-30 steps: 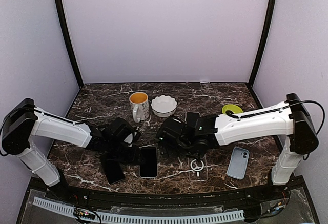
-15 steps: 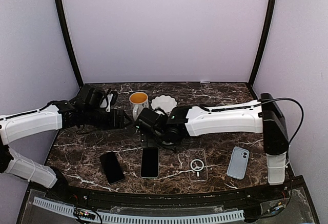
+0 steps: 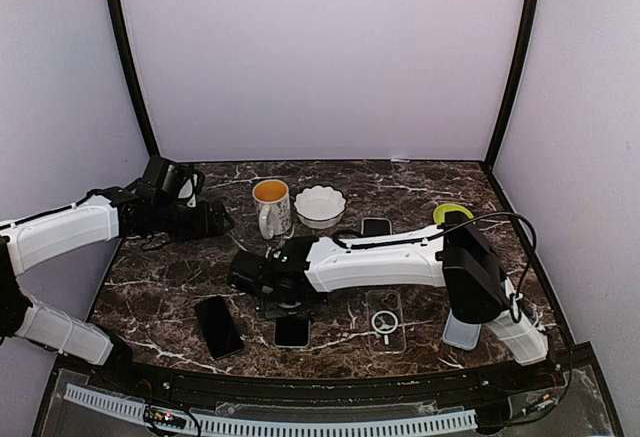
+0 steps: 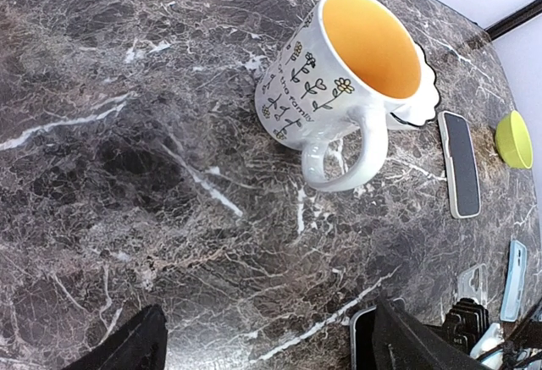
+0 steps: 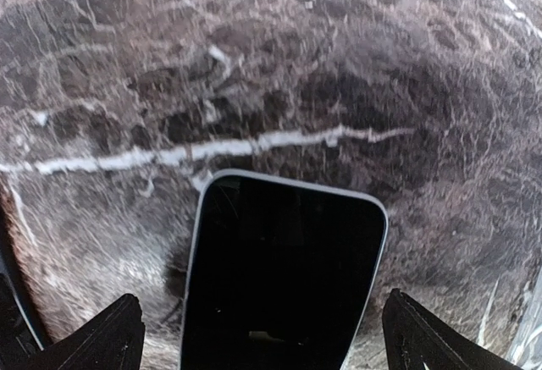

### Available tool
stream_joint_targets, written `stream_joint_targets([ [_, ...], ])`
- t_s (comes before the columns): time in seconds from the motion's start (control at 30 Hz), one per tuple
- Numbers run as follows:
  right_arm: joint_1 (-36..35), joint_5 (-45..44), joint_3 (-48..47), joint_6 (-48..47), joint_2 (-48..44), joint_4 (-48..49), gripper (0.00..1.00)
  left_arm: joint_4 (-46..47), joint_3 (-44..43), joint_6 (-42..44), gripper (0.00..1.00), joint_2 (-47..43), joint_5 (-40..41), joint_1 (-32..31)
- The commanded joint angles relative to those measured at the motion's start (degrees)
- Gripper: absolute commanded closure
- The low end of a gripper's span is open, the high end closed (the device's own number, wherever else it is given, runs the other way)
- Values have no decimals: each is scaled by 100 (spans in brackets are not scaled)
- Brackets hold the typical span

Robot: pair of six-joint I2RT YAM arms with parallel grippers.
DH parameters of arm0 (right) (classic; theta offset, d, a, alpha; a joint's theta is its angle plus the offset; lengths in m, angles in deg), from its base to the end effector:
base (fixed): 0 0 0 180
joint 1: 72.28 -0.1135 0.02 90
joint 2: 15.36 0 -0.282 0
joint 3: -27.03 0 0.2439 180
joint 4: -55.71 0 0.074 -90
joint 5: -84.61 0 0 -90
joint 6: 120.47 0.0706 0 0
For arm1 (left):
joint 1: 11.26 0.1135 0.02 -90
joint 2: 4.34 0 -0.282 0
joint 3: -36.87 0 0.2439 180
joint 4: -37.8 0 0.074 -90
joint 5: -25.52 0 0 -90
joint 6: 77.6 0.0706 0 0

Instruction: Put the phone into the phone case

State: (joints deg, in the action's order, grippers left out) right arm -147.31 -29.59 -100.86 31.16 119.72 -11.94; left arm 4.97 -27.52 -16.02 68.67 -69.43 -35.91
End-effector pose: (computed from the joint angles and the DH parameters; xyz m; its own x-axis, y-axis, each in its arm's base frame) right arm 0.1566 0.4735 0.1485 -0.8694 -0.1446 -0.4724 -0.1862 0.9816 0.0421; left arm 0.2582 -0.1252 0.2511 -0.7549 -0.1753 -0.6320 0.1308 0.9040 -0.4070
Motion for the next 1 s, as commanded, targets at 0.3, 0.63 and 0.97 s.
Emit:
stream_joint_targets([
  [0.3, -162, 506, 621, 324, -47, -381, 2, -79, 196, 210, 14, -193, -38, 7],
  [0.63, -152, 931, 2138, 2, -998, 384, 30, -188, 235, 430, 14, -264, 69, -5],
  [0.97, -231, 1977, 3080, 28, -1653, 389, 38, -181, 222, 584, 14, -223, -148, -5],
])
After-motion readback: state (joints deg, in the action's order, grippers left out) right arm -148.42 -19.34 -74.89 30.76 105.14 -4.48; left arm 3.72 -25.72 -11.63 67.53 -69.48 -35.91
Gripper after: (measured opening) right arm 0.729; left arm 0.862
